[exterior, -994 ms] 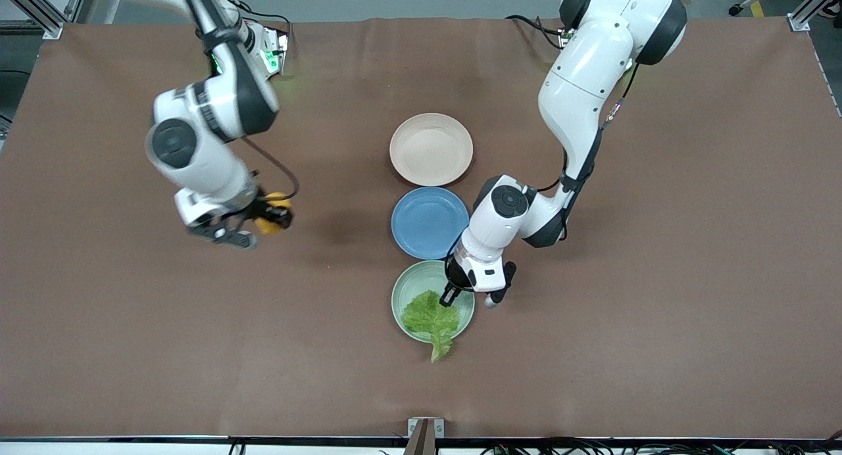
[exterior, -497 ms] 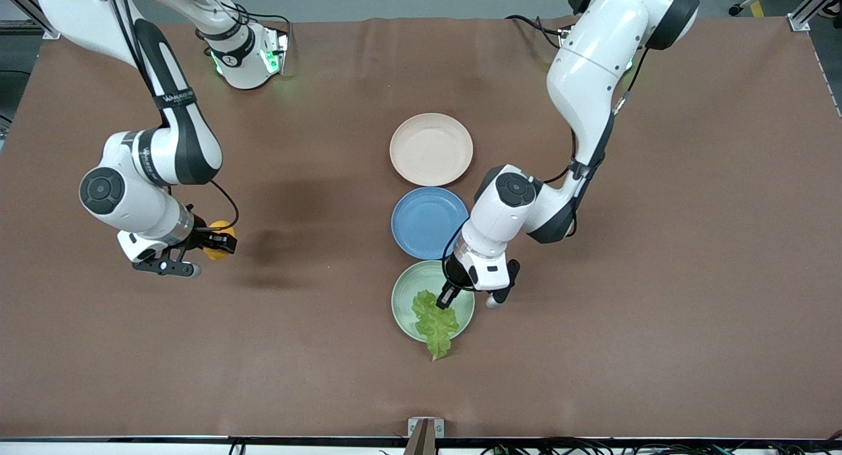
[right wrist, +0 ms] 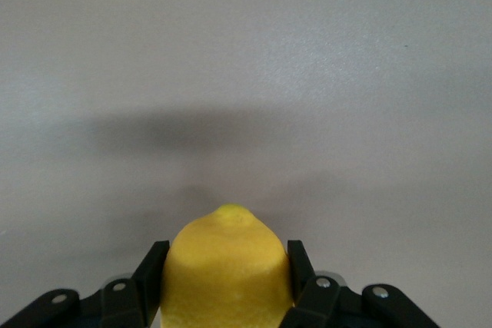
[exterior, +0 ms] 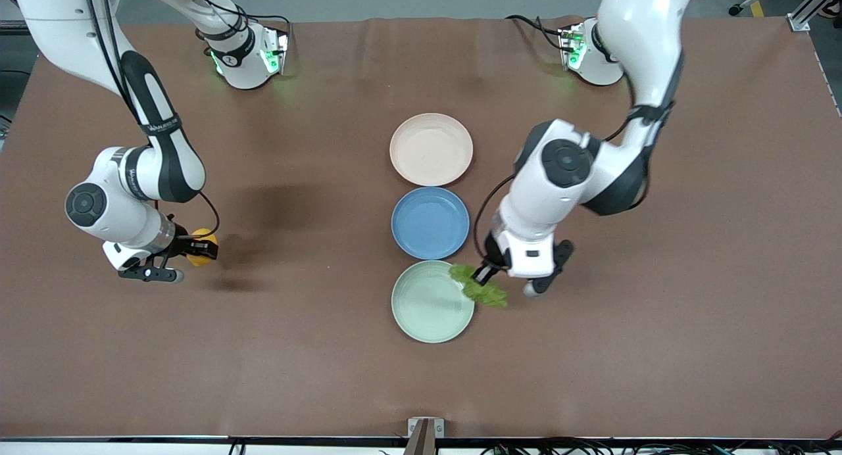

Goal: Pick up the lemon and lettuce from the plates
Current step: 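Carry the lemon off the plate with the right gripper while the left lifts lettuce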

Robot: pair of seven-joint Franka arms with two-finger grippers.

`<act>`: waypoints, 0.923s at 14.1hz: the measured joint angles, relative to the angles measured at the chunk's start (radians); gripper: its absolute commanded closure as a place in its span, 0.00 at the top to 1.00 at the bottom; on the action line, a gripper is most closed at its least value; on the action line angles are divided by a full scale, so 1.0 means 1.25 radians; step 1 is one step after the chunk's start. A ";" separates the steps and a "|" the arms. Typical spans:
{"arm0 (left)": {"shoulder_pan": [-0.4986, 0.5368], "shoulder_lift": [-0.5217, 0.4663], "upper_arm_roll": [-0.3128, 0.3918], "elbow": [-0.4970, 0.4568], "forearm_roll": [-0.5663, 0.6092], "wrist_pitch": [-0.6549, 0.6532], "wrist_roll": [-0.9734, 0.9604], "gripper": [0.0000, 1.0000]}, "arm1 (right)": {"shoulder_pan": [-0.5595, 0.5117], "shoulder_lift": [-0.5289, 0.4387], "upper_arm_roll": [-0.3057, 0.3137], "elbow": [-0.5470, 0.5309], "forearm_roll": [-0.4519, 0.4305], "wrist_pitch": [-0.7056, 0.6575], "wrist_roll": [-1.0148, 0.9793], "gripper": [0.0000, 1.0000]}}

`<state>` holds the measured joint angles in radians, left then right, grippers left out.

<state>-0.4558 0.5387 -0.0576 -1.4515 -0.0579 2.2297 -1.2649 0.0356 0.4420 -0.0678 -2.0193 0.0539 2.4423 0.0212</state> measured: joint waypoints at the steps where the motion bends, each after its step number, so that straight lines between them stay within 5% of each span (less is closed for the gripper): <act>1: 0.023 -0.038 0.000 -0.036 0.000 -0.038 0.068 0.00 | -0.001 0.013 0.001 0.000 0.000 0.017 -0.002 0.00; 9: 0.218 -0.224 0.001 -0.394 0.000 -0.024 0.597 0.00 | -0.010 0.060 0.004 0.025 0.000 0.048 -0.042 0.02; 12: 0.274 -0.238 0.002 -0.490 0.000 0.057 0.724 0.00 | -0.014 0.071 0.004 0.027 0.000 0.053 -0.049 0.15; 13: 0.282 -0.238 0.002 -0.520 0.000 0.091 0.754 0.00 | -0.014 0.074 0.005 0.028 0.000 0.054 -0.049 0.59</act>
<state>-0.1029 0.2410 -0.0553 -2.1020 -0.0579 2.3430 -0.3226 0.0182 0.5345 -0.0620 -1.9848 0.0539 2.5095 -0.0405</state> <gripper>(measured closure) 0.987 0.330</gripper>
